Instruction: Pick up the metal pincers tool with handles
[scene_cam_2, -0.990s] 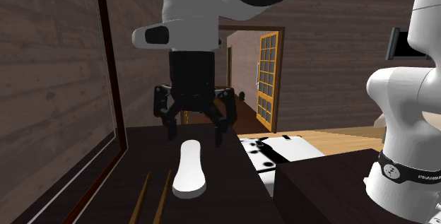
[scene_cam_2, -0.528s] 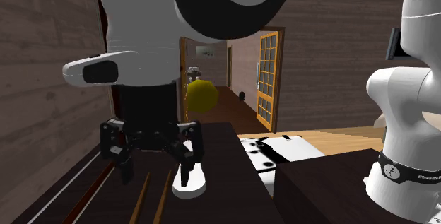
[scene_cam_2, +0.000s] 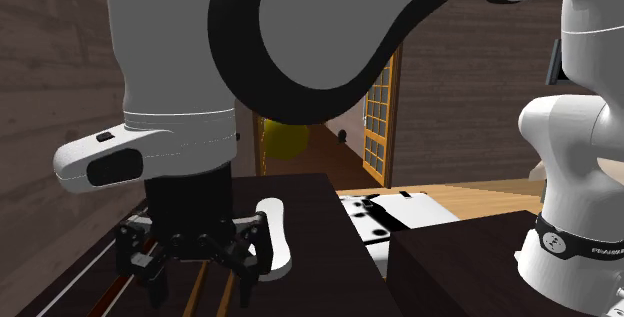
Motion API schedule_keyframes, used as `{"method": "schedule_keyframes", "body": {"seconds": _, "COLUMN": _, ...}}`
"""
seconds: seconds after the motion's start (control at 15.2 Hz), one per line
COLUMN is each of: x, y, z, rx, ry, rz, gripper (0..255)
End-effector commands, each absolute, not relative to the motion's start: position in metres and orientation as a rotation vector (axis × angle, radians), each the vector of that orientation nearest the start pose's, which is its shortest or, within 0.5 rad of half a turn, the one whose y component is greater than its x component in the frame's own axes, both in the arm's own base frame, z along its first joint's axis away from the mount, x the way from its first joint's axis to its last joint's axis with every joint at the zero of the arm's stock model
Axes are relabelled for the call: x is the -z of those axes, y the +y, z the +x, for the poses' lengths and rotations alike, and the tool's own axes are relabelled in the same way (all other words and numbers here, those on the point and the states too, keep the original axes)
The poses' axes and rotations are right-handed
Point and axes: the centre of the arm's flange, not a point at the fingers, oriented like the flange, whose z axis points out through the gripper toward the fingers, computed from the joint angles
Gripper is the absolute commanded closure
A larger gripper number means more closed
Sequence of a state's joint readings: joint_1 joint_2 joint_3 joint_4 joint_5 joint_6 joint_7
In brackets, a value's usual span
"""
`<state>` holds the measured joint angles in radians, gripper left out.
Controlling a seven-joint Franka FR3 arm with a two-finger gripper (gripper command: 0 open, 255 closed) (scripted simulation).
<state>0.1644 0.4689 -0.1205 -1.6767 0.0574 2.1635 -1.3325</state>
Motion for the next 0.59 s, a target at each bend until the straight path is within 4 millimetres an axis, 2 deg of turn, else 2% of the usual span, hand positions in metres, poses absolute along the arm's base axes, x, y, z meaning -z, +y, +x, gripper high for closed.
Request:
{"method": "schedule_keyframes", "body": {"seconds": 0.0, "x": -0.3204, "y": 0.0406, "z": 0.6731, "rx": 0.021, "ry": -1.985, "rz": -2.458, "gripper": 0}}
{"method": "schedule_keyframes", "body": {"seconds": 0.13, "x": -0.3204, "y": 0.0406, "z": 0.6731, "rx": 0.021, "ry": -1.985, "rz": -2.458, "gripper": 0}}
{"method": "schedule_keyframes", "body": {"seconds": 0.2, "x": -0.3203, "y": 0.0407, "z": 0.6734, "rx": 0.021, "ry": -1.985, "rz": -2.458, "gripper": 255}}
{"method": "schedule_keyframes", "body": {"seconds": 0.53, "x": -0.3199, "y": 0.0406, "z": 0.6735, "rx": 0.021, "ry": -1.985, "rz": -2.458, "gripper": 255}}
